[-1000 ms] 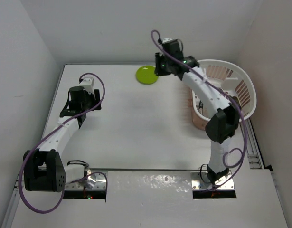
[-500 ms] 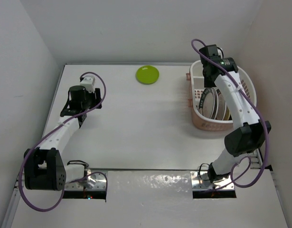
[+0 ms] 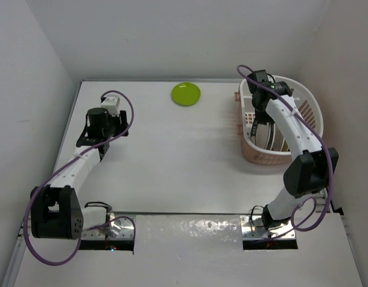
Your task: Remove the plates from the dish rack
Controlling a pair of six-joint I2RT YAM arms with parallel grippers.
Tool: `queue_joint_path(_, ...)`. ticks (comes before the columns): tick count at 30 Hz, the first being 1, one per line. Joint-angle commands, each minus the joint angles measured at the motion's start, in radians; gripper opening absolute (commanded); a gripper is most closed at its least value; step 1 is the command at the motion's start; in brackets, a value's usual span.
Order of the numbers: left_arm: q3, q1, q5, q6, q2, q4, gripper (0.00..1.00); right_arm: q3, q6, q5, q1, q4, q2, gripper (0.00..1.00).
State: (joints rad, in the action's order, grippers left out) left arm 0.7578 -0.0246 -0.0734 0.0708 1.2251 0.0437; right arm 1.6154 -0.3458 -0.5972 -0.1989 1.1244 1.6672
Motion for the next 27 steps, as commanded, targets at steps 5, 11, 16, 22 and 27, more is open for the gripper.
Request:
queue_joint_path(5, 0.003, -0.008, -0.006, 0.006, -0.001, -0.047, 0.57, -0.071, -0.019, -0.001, -0.002, -0.075, -0.035, 0.21)
queue_joint_path(11, 0.006, -0.009, 0.0, 0.009, -0.003, -0.045, 0.57, -0.083, -0.012, -0.024, -0.004, -0.094, -0.032, 0.12)
queue_joint_path(16, 0.005, -0.009, -0.002, 0.011, 0.001, -0.045, 0.57, -0.081, 0.017, -0.042, -0.016, -0.092, -0.043, 0.01)
queue_joint_path(22, 0.0, -0.009, -0.008, 0.021, 0.004, -0.045, 0.57, -0.068, 0.073, -0.147, -0.053, -0.077, -0.044, 0.0)
queue_joint_path(27, -0.003, -0.009, -0.008, 0.04, 0.007, -0.045, 0.57, -0.045, 0.119, -0.226, -0.082, -0.077, -0.05, 0.0)
